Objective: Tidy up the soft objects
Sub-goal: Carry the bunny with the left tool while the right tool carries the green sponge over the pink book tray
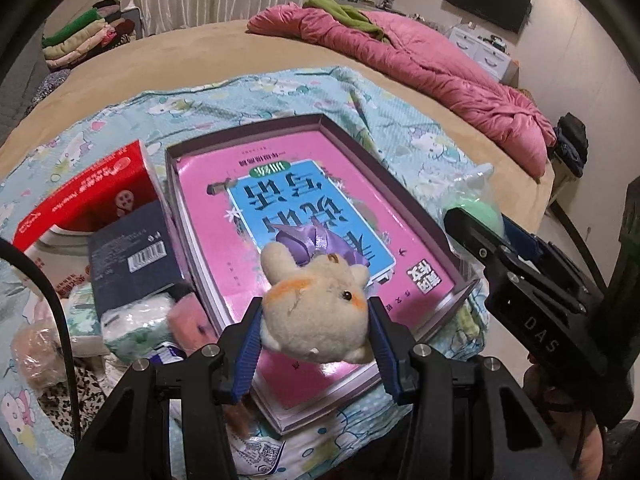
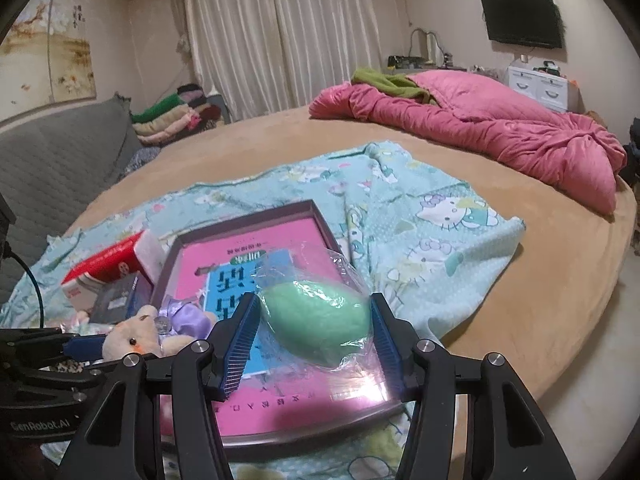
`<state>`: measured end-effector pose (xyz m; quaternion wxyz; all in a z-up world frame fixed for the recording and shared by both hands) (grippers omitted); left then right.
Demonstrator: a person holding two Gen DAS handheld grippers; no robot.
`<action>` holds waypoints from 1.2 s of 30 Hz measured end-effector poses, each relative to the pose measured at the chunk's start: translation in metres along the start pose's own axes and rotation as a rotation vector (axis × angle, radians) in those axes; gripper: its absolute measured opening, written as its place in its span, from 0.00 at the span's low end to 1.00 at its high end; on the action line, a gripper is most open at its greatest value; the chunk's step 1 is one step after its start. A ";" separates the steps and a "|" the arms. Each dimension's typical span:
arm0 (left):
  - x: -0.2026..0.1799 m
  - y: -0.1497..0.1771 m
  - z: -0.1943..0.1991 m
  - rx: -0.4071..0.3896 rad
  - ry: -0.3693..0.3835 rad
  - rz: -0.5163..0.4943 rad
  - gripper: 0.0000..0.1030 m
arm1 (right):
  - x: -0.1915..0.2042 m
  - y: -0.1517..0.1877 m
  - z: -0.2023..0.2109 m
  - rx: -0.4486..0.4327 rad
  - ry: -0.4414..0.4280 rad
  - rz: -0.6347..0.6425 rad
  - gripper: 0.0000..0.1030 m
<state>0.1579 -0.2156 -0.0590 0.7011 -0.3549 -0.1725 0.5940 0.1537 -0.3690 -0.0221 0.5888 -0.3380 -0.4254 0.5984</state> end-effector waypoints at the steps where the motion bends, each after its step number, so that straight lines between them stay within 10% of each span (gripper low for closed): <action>1: -0.001 0.001 -0.002 0.004 -0.001 -0.001 0.49 | 0.000 0.001 -0.001 0.007 0.001 -0.001 0.55; 36: 0.002 0.027 -0.026 0.095 -0.026 -0.037 0.49 | -0.005 0.035 -0.034 0.219 0.036 0.024 0.57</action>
Point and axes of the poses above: each gripper's, at about its wrist camera, not at the fingertips, and z roughly against the way its jaws point, x to its left, y to its underside, the point moved 7 cm from there along -z, roughly the way its jaws point, and after that the axes turned 13 degrees about -x, right-handed, at the moved point
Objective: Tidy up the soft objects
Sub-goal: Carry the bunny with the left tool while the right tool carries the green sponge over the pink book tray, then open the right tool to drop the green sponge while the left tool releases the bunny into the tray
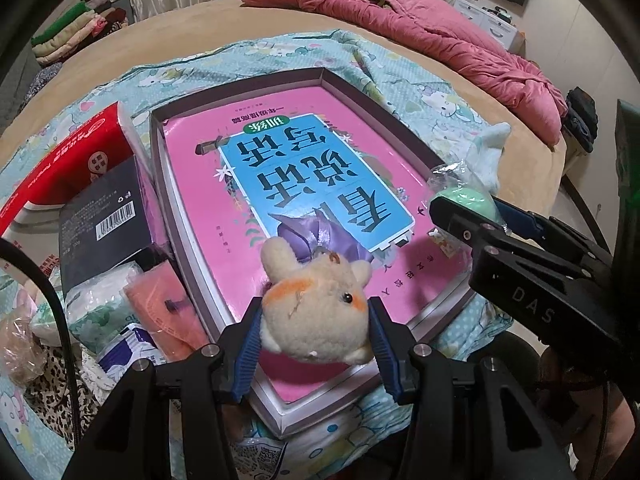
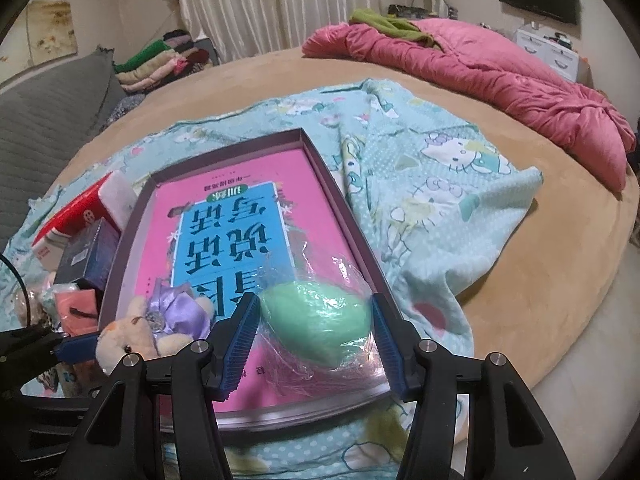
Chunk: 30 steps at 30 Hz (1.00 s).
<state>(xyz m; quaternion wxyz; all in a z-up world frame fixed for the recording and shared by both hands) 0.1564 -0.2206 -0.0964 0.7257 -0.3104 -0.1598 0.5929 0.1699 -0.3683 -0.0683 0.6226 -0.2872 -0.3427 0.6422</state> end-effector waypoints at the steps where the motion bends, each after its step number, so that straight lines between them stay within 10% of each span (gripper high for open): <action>1: 0.000 0.000 -0.001 0.001 -0.002 0.000 0.49 | 0.000 0.001 0.000 0.003 0.003 0.000 0.57; 30: 0.002 0.003 0.002 0.030 0.004 0.024 0.62 | 0.002 -0.016 0.028 -0.119 0.008 -0.006 0.73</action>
Point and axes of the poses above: each gripper's, at about its wrist camera, not at the fingertips, and z roughly against the way its jaws point, x to its left, y to its underside, the point moved 7 cm from there along -z, roughly the way its jaws point, and after that the axes turned 13 degrees about -x, right-handed, at the moved point
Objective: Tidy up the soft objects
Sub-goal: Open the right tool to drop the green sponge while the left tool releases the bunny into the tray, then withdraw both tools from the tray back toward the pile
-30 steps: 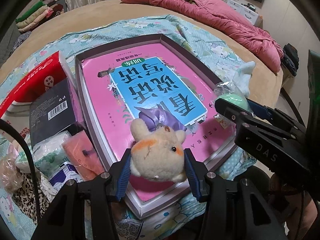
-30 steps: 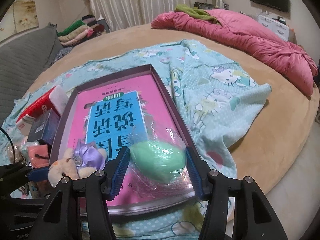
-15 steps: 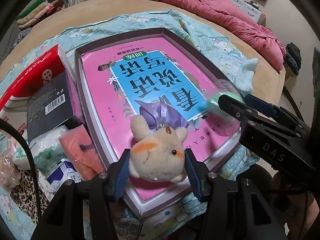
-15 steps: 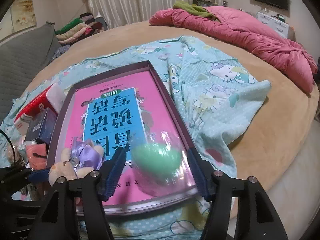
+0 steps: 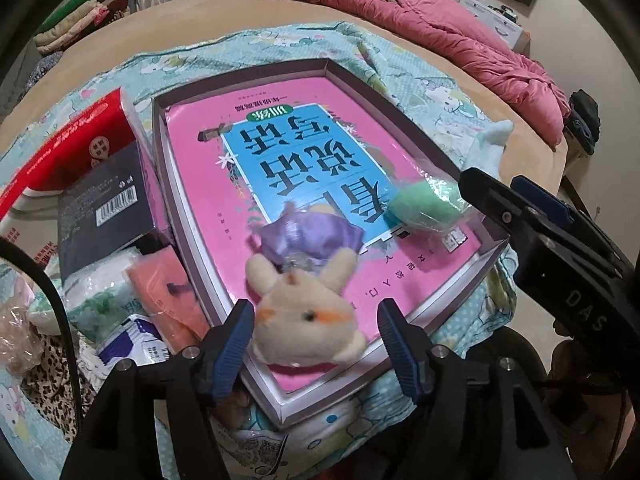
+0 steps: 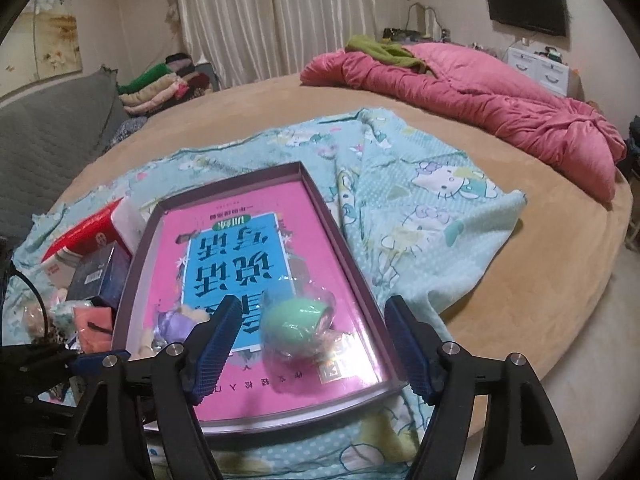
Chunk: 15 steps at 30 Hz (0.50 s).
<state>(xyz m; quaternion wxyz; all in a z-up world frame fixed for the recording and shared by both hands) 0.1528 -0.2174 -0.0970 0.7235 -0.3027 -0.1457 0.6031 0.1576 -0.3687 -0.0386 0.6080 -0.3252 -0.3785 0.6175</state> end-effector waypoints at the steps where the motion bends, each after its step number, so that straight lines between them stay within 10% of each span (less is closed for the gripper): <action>1: 0.000 -0.001 0.002 -0.007 0.002 0.000 0.62 | 0.000 -0.001 0.001 -0.005 0.002 -0.001 0.73; 15: 0.020 -0.021 0.058 -0.130 -0.038 0.021 0.71 | -0.001 -0.025 0.036 -0.122 0.045 -0.042 0.75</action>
Point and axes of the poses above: each gripper's, at about its wrist camera, not at the fingertips, and z roughly against the way its jaws point, x to its left, y to its underside, the point moved 7 cm from there along -z, roughly the way its jaws point, and after that the axes turned 13 degrees about -x, right-handed, at the moved point
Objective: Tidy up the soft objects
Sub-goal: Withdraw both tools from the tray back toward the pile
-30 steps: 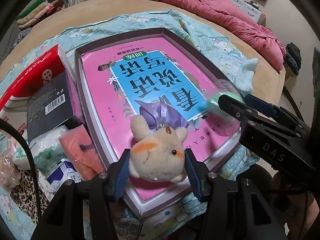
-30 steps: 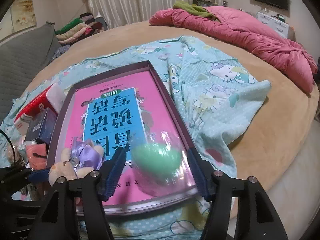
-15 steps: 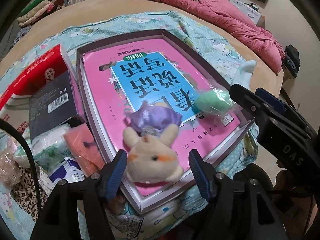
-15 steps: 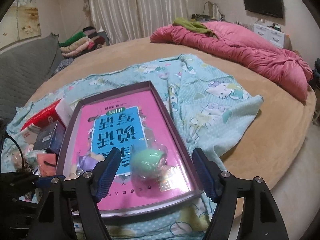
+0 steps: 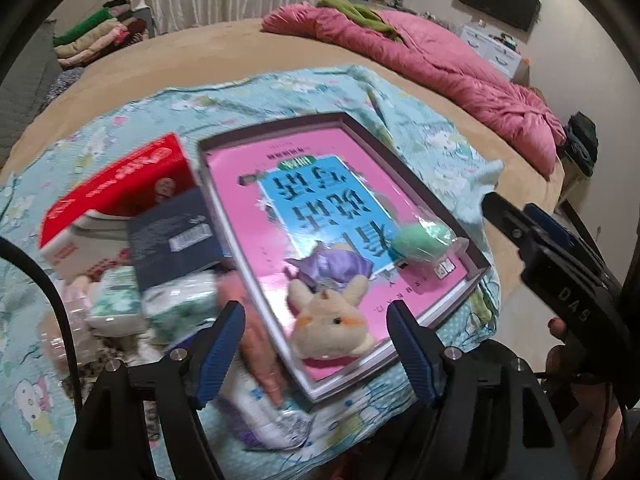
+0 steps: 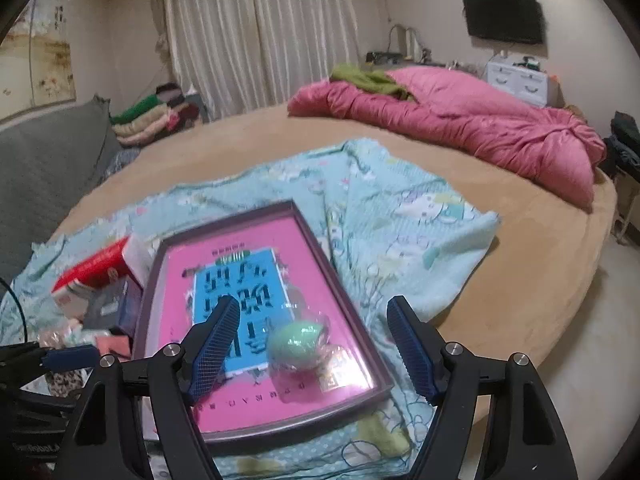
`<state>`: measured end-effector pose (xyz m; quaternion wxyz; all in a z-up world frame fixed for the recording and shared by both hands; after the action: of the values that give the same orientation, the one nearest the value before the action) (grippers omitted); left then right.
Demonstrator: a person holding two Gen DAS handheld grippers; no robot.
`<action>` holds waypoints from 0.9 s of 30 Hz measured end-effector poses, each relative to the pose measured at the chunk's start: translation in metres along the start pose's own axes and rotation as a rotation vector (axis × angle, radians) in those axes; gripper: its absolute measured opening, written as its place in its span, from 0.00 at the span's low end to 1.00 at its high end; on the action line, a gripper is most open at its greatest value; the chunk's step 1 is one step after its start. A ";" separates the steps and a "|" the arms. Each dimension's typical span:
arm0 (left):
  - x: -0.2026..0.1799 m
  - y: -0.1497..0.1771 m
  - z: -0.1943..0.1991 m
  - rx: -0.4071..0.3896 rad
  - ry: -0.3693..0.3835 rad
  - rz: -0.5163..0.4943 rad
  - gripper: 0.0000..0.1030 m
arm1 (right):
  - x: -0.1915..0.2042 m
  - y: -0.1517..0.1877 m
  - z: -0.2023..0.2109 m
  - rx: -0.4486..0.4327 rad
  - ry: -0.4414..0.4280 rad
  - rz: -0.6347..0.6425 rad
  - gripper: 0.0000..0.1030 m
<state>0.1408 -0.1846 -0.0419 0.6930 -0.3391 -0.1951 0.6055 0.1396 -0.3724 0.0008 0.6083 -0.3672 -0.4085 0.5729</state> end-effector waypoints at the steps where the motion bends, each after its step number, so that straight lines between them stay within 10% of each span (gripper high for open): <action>1: 0.004 -0.001 0.005 -0.006 -0.005 0.004 0.71 | 0.001 -0.003 0.003 -0.008 0.001 0.000 0.75; 27: 0.090 -0.016 0.093 -0.162 -0.220 0.014 0.77 | 0.109 -0.021 0.060 -0.024 -0.203 0.113 0.76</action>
<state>0.1060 -0.0765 0.0212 0.6336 -0.3269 -0.3160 0.6259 0.0938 -0.2671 0.0523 0.5263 -0.3371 -0.4534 0.6355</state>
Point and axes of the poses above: each gripper's, at about its wrist camera, not at the fingertips, and z roughly against the way its jaws point, x to its left, y to its underside, the point moved 7 cm from there along -z, roughly the way its jaws point, and after that the axes turned 13 degrees about -x, right-handed, at the moved point
